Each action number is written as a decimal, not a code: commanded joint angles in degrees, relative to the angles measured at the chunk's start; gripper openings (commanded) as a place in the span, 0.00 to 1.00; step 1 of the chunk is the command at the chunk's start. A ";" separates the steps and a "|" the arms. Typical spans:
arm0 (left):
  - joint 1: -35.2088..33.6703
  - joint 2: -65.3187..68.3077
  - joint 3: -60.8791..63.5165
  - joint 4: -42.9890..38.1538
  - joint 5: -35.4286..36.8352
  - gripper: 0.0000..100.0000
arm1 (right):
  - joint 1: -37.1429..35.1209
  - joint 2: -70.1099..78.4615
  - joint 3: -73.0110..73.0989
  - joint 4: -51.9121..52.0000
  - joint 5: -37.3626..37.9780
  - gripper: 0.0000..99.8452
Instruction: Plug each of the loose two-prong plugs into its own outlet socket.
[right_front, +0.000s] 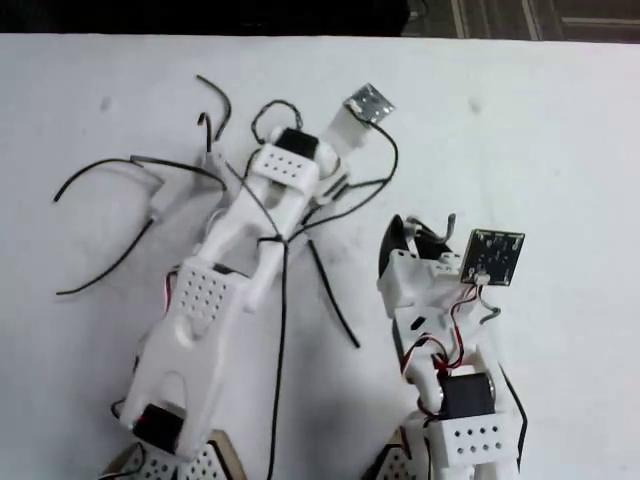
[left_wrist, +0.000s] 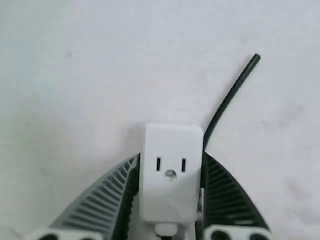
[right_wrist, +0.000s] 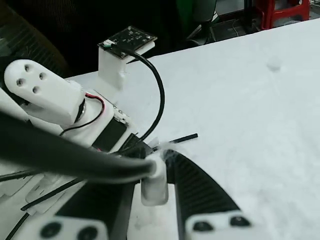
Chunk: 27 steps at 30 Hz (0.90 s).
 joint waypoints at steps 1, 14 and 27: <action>-0.66 -0.57 -14.07 13.10 -0.44 0.03 | 0.75 -0.22 -0.53 -1.27 -0.70 0.02; -1.27 -0.84 -38.68 32.97 0.00 0.02 | 0.75 -0.22 -0.53 -1.10 -0.79 0.02; 0.40 -34.86 -9.85 32.79 3.69 0.02 | 0.57 -0.66 0.62 -1.36 -0.70 0.02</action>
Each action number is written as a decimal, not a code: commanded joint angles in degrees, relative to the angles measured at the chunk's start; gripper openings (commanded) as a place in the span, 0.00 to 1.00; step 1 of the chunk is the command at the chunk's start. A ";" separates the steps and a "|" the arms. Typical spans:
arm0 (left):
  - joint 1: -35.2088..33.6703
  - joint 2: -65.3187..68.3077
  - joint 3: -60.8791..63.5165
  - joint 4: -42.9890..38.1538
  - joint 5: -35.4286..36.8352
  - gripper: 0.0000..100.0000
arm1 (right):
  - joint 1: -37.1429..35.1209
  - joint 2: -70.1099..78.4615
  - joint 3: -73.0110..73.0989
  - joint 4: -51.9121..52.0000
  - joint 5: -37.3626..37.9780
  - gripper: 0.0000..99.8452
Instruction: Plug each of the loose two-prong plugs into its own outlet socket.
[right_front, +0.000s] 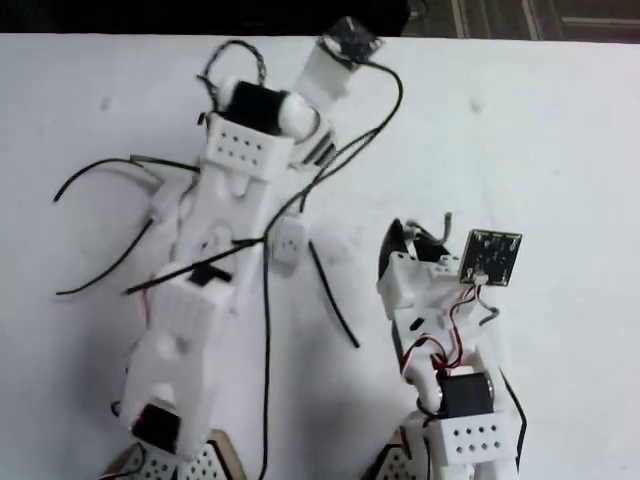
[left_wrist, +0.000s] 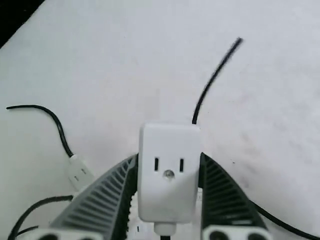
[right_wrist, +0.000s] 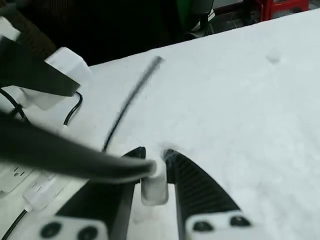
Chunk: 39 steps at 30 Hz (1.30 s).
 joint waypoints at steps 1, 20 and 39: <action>1.19 -21.85 16.26 0.18 0.44 0.02 | 0.48 -0.66 -0.53 -1.36 -0.44 0.02; -1.89 -79.34 88.88 -18.29 -3.69 0.02 | 0.31 -0.40 -0.18 -1.36 -0.53 0.02; -5.85 -98.59 112.00 -20.48 -13.10 0.02 | 0.22 -0.31 -0.09 -1.36 -0.53 0.02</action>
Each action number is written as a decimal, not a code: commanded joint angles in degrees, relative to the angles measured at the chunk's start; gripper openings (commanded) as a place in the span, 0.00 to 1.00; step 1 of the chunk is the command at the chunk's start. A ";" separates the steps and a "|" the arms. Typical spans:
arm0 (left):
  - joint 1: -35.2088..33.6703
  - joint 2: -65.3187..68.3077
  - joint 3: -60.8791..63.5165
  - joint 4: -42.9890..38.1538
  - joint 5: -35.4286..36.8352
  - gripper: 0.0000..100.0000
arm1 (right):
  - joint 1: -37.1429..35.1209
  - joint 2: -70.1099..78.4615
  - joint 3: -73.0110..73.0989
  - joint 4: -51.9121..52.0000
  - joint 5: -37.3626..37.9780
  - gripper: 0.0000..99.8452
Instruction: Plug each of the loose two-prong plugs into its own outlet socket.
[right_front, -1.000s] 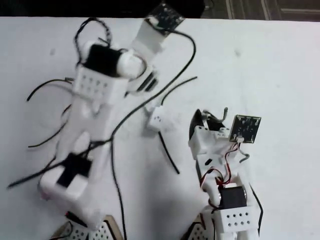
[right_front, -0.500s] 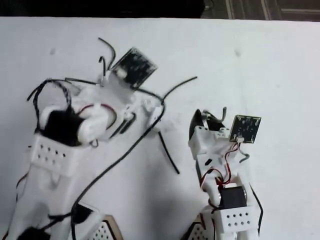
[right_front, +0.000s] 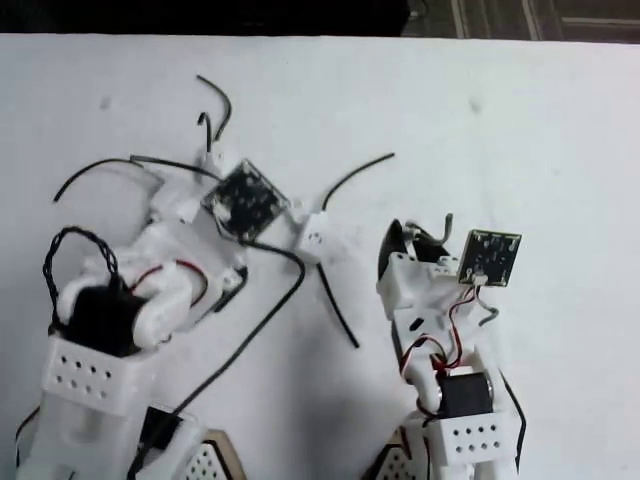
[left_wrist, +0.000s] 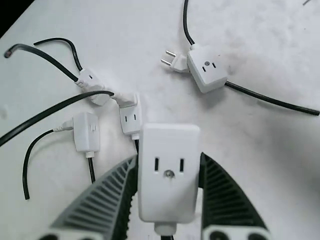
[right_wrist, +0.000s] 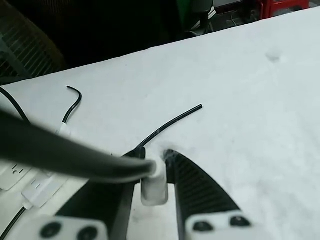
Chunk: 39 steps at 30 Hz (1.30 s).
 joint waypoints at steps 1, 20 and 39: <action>-0.66 -5.14 5.27 -1.41 -3.52 0.02 | 0.22 -0.31 -0.44 -1.36 -0.35 0.02; -0.75 -29.23 13.54 2.90 -4.40 0.25 | 0.13 -0.22 -0.35 -1.36 -0.26 0.02; -0.31 -29.14 42.64 -10.11 -6.59 0.25 | -1.89 -0.22 -0.35 0.04 0.09 0.02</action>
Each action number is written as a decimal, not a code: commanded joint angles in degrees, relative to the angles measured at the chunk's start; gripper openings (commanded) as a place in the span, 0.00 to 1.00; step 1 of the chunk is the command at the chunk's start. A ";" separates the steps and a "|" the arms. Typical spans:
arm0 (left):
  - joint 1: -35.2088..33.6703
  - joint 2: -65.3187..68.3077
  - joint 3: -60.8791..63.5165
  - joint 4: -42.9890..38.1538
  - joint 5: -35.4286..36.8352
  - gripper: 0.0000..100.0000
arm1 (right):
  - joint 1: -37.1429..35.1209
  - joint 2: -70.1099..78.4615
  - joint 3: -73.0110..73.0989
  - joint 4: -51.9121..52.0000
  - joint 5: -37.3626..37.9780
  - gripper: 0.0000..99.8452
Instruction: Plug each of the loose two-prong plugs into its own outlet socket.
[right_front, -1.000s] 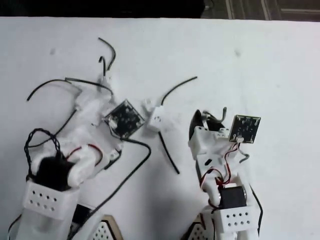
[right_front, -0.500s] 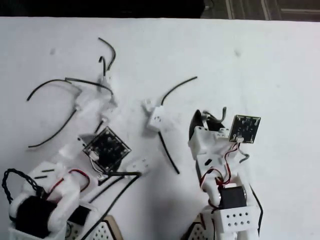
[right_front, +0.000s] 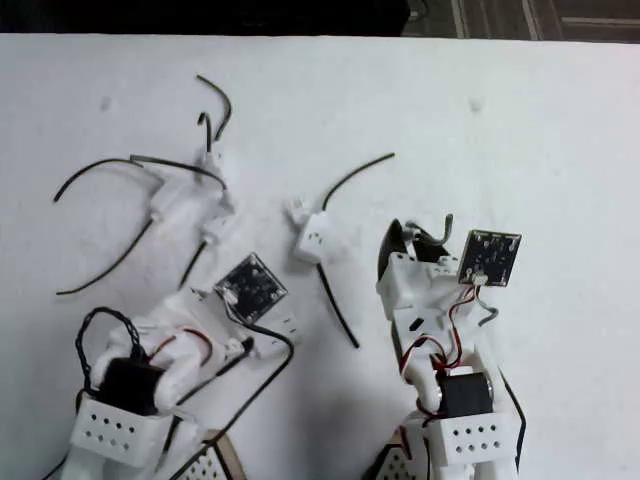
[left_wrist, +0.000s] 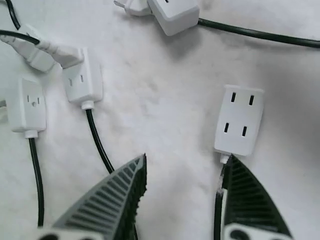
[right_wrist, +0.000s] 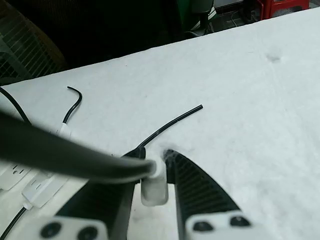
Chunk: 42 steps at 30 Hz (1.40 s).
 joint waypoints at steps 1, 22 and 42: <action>-0.04 -0.48 0.44 0.62 -2.37 0.25 | -2.59 -0.22 -0.44 0.48 0.09 0.02; 0.31 22.73 -9.14 -1.93 1.67 0.27 | -3.38 -0.22 0.26 0.75 0.09 0.02; 7.69 56.84 -19.69 -14.77 9.05 0.30 | -2.95 -0.22 0.53 0.48 0.18 0.02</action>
